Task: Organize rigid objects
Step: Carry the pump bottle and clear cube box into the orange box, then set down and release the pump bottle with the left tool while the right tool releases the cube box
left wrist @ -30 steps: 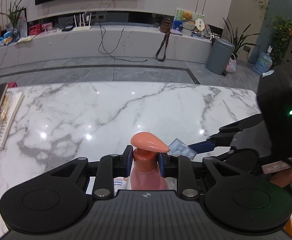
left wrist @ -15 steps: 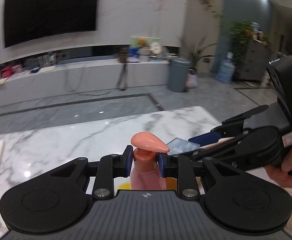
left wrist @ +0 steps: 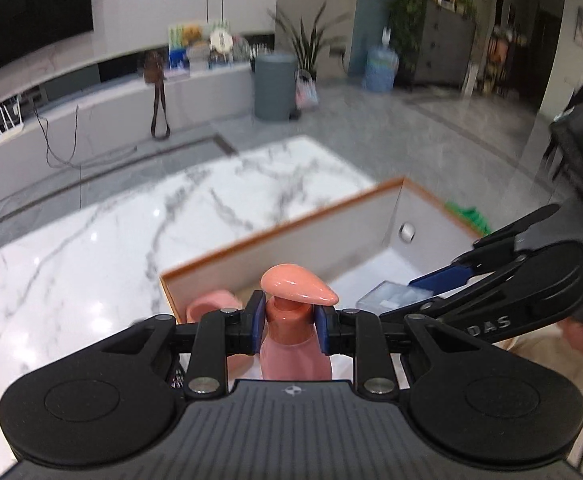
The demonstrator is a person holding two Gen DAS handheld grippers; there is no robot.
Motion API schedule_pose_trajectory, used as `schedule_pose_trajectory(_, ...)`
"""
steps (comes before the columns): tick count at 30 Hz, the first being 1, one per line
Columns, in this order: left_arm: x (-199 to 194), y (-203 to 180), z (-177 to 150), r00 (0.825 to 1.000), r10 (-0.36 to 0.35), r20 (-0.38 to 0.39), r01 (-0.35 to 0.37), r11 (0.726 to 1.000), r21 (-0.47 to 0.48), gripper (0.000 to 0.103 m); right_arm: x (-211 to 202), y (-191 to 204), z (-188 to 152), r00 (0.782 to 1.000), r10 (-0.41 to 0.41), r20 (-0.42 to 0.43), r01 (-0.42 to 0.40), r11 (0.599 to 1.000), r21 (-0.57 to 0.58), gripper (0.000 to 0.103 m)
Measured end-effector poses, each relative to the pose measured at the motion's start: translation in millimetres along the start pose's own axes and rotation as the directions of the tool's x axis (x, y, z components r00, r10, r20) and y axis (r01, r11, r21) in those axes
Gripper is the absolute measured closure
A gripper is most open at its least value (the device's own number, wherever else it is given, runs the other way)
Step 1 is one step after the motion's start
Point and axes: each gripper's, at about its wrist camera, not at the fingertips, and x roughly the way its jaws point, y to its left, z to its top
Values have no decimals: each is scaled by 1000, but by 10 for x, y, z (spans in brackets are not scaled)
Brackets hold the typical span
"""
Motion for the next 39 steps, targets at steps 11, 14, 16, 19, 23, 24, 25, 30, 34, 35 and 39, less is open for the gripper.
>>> schedule_pose_trajectory(11, 336, 0, -214, 991, 103, -86, -89, 983, 158, 73, 704, -47, 108, 993, 97, -71, -90, 991, 94, 56)
schedule_pose_trajectory(14, 402, 22, -232, 990, 111, -82, -96, 980, 176, 73, 790, -37, 138, 993, 99, -58, -92, 989, 115, 56)
schedule_pose_trajectory(16, 398, 10, -252, 990, 120, -77, -104, 978, 182, 73, 829, -51, 142, 992, 115, -50, -108, 985, 137, 56)
schedule_pose_trajectory(19, 427, -9, -294, 987, 129, -91, -107, 971, 213, 69, 856, -51, 139, 991, 124, -53, -115, 983, 147, 56)
schedule_pose_trajectory(23, 399, 23, -324, 988, 124, -92, -101, 969, 226, 67, 843, -45, 137, 992, 121, -39, -114, 983, 145, 56)
schedule_pose_trajectory(24, 382, 32, -322, 988, 121, -95, -97, 969, 226, 65, 837, -35, 143, 993, 110, -35, -105, 985, 138, 56)
schedule_pose_trajectory(25, 365, 42, -321, 988, 118, -99, -94, 971, 222, 64, 844, -28, 145, 994, 101, -35, -95, 987, 133, 56)
schedule_pose_trajectory(30, 248, 59, -345, 991, 98, -90, -77, 974, 214, 63, 864, -8, 157, 996, 72, -42, -66, 989, 135, 56)
schedule_pose_trajectory(34, 163, 55, -375, 993, 76, -88, -55, 972, 227, 63, 839, 95, 149, 997, 77, -32, -73, 993, 88, 56)
schedule_pose_trajectory(35, 144, 50, -385, 993, 74, -89, -52, 971, 235, 63, 826, 124, 143, 997, 76, -28, -74, 995, 68, 56)
schedule_pose_trajectory(39, 96, 32, -414, 995, 59, -87, -34, 963, 267, 62, 762, 191, 111, 998, 66, -22, -66, 998, 10, 56)
